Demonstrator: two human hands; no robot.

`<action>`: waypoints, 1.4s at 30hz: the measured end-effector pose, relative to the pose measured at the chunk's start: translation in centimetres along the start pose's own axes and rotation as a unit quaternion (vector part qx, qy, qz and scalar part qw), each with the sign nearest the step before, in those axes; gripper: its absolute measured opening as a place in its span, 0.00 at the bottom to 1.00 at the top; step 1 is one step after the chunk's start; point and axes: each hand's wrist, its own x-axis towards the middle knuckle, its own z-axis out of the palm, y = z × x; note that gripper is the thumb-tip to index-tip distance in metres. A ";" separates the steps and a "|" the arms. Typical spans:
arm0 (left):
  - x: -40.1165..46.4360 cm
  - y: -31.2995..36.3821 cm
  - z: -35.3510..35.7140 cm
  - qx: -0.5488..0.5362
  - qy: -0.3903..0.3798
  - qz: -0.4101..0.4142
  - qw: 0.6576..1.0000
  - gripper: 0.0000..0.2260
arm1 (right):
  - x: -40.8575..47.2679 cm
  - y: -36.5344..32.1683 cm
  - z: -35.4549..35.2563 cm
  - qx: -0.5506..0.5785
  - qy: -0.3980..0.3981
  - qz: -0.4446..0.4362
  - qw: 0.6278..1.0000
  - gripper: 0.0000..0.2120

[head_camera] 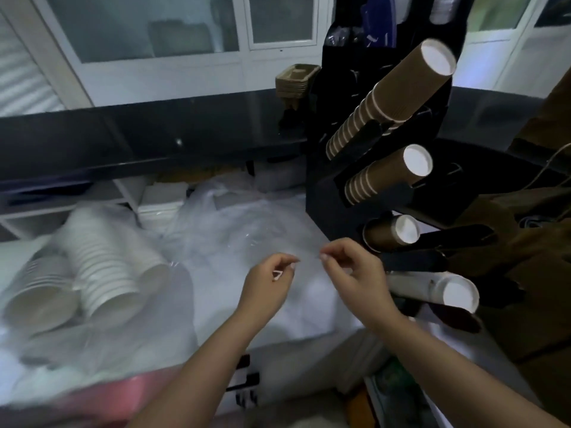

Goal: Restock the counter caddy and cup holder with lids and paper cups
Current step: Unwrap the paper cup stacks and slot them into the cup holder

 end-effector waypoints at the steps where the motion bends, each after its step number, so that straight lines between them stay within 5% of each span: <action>1: -0.8 -0.8 -0.7 0.012 0.007 -0.008 1.000 0.07 | -0.4 -0.1 1.0 0.014 -0.007 0.011 1.000 0.06; 10: -5.4 -7.6 -9.3 0.082 0.080 -0.032 0.993 0.08 | -3.5 -2.4 11.2 0.030 -0.116 0.051 0.992 0.07; 15: -7.8 -11.1 -16.0 0.145 0.088 0.025 0.985 0.08 | -5.4 -3.7 18.3 0.013 -0.154 0.074 0.985 0.06; 23: -11.4 -18.0 -27.1 0.327 0.112 0.216 0.913 0.13 | -9.9 -7.0 32.0 -0.051 -0.304 -0.010 0.951 0.09; 28: -13.0 -22.2 -32.7 0.380 0.084 0.187 0.902 0.28 | -11.7 -7.7 36.5 -0.072 -0.326 0.002 0.943 0.16; 31: -13.4 -23.7 -34.2 0.435 0.112 0.202 0.870 0.27 | -11.4 -7.9 37.4 -0.068 -0.299 0.055 0.950 0.25; 37: -13.4 -25.1 -36.2 0.381 0.204 0.068 0.899 0.33 | -9.7 -9.2 38.9 -0.034 -0.244 0.097 0.964 0.20; 42: -12.9 -26.3 -37.0 0.303 0.119 -0.132 0.936 0.22 | -9.2 -10.0 41.2 -0.044 -0.264 0.078 0.960 0.19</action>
